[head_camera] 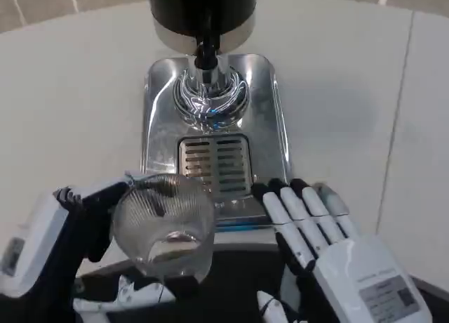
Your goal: Grasp the cup under the faucet to collect the drink, then remove the cup.
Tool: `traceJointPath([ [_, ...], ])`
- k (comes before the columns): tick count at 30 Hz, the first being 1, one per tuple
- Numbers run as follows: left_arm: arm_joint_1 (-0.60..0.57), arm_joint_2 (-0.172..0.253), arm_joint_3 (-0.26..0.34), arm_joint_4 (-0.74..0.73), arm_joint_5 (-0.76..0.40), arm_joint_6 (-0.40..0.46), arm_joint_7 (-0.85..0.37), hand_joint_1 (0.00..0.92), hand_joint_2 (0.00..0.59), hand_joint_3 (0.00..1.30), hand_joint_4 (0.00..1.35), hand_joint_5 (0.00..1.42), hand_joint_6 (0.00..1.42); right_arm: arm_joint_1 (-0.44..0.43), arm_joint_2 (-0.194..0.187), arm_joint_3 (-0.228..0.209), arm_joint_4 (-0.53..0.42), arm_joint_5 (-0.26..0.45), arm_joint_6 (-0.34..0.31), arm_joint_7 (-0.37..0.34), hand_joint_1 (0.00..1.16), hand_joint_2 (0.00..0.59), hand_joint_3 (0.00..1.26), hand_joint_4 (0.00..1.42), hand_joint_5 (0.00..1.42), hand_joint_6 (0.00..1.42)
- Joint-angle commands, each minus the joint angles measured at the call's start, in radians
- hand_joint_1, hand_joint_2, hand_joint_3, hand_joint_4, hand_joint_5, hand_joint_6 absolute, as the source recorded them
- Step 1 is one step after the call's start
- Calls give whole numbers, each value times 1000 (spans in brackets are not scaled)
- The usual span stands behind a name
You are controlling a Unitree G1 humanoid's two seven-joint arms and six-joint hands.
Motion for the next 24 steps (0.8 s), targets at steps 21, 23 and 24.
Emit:
traceJointPath([
  [21, -441, 0, -103, 476, 147, 145, 265, 669, 59, 1064, 1216, 1407, 1424, 34, 17, -28, -10, 9, 37, 5, 0, 586, 4, 0, 0, 0],
  [23, -473, 4, -125, 518, 158, 152, 293, 669, 59, 1064, 1216, 1407, 1424, 27, 18, -29, -9, 9, 40, 9, 0, 586, 4, 0, 0, 0],
  [24, -494, 2, -137, 544, 165, 160, 305, 669, 59, 1064, 1216, 1407, 1424, 24, 19, -29, -9, 10, 42, 12, 0, 586, 4, 0, 0, 0],
])
